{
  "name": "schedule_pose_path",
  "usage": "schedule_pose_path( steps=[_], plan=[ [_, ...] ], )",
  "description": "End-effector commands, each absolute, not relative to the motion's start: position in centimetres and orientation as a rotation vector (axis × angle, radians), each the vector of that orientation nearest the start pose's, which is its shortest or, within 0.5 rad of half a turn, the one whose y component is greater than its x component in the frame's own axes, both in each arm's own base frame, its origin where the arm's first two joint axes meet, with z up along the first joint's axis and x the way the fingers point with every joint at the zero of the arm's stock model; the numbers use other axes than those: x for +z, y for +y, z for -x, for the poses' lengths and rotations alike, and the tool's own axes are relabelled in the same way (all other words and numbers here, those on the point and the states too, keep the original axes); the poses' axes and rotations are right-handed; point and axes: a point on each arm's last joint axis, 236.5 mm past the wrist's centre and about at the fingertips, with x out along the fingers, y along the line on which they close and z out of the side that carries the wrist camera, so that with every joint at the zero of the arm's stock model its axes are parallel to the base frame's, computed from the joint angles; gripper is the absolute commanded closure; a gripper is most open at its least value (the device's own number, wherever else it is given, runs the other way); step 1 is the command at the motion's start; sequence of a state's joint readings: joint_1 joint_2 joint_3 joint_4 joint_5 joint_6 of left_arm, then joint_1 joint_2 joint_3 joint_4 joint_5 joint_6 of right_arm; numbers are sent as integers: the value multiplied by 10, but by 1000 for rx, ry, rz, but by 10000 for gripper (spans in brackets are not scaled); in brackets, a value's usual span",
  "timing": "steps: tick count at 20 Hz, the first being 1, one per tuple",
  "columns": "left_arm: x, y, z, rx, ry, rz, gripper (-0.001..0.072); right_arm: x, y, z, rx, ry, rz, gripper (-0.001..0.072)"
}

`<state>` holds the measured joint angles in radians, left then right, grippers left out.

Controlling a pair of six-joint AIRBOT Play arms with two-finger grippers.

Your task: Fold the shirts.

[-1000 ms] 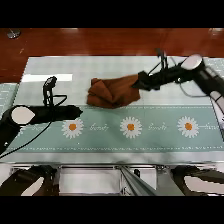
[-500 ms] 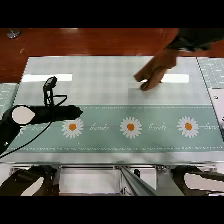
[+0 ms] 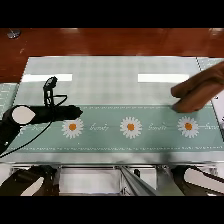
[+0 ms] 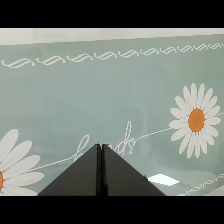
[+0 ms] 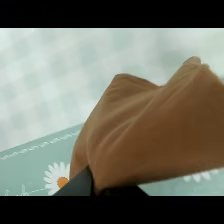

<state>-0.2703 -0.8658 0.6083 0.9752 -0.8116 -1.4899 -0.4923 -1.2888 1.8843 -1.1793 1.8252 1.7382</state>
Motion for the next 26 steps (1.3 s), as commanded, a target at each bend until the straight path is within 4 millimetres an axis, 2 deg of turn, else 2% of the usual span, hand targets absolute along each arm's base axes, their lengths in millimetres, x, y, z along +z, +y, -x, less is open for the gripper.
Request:
schedule_pose_path(
  steps=[1,4,5,7,10,11,12,13,14,16,18,19,20,21,22,23,24,25,26],
  plan=[
    [4,-177,-281,-450,1093,387,668,201,-127,-270,-366,1176,-659,686],
    [5,-177,-284,-446,1080,389,669,170,-168,-191,-662,1210,-724,686],
    [5,-177,-285,-444,1075,390,669,157,-176,-162,-751,1231,-752,686],
    [6,-176,-287,-441,1064,392,669,131,-176,-113,-920,1247,-856,686],
    [7,-176,-290,-437,1052,393,668,96,-161,-73,-1055,1241,-944,684],
    [8,-176,-290,-436,1051,393,669,87,-159,-60,-1120,1248,-952,624],
    [8,-176,-291,-436,1048,394,668,82,-160,-46,-1182,1269,-939,392],
    [8,-175,-291,-435,1045,394,668,80,-162,-43,-1197,1277,-930,142],
    [8,-175,-292,-434,1044,394,669,80,-166,-48,-1186,1261,-925,81],
    [10,-175,-294,-431,1033,396,669,89,-178,-76,-1108,1177,-925,81],
    [14,-173,-300,-430,1010,390,668,112,-196,-113,-1000,1067,-900,94],
    [24,-171,-307,-434,981,377,669,129,-204,-140,-920,1000,-887,141],
    [42,-166,-319,-433,936,373,669,146,-208,-168,-828,946,-868,265],
    [67,-159,-334,-422,878,384,669,168,-205,-207,-696,888,-842,463],
    [103,-149,-353,-411,801,393,669,193,-192,-251,-528,830,-807,665],
    [141,-143,-369,-411,729,392,670,217,-173,-292,-377,770,-783,685],
    [183,-141,-382,-428,662,381,670,237,-145,-332,-233,726,-756,685],
    [220,-146,-391,-460,616,361,670,249,-114,-364,-117,710,-715,685],
    [247,-155,-394,-500,596,337,669,251,-79,-388,-14,719,-646,685]
  ],
)
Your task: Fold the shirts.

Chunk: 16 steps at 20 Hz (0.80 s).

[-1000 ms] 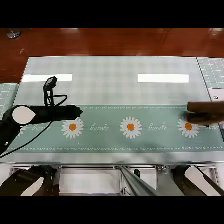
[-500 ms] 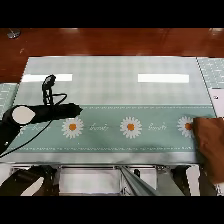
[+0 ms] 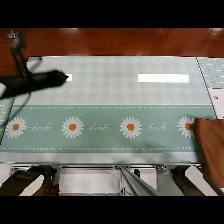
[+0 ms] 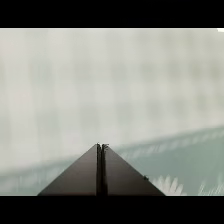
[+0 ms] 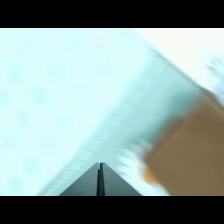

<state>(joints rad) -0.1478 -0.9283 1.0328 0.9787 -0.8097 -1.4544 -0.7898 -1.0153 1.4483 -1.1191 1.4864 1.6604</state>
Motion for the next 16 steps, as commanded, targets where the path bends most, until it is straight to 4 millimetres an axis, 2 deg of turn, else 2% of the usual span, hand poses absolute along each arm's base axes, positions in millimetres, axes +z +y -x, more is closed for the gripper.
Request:
schedule_pose_path(
  steps=[1,2,3,4,5,7,8,9,10,11,14,16],
  plan=[
    [264,-164,-395,-534,594,307,670,243,-38,-405,93,754,-555,684],
    [267,-174,-393,-560,614,264,670,223,0,-413,171,827,-443,685],
    [258,-180,-391,-567,645,225,670,196,29,-415,204,912,-338,684],
    [234,-183,-389,-552,702,184,670,162,53,-413,214,1001,-228,684],
    [204,-183,-387,-519,773,164,670,128,67,-409,204,1073,-138,684],
    [127,-170,-380,-418,940,149,670,62,80,-396,163,1194,-31,686],
    [89,-162,-372,-376,1023,156,670,35,79,-389,144,1249,-19,686],
    [60,-151,-366,-343,1091,165,670,16,75,-383,122,1297,-23,686],
    [43,-142,-364,-316,1132,175,670,4,68,-380,103,1332,-17,686],
    [35,-134,-365,-293,1153,185,670,-1,63,-379,90,1350,-13,685],
    [32,-117,-373,-251,1150,212,668,-2,65,-380,93,1348,-14,685],
    [31,-113,-372,-242,1158,219,668,-2,68,-379,102,1350,-28,685]
  ],
)
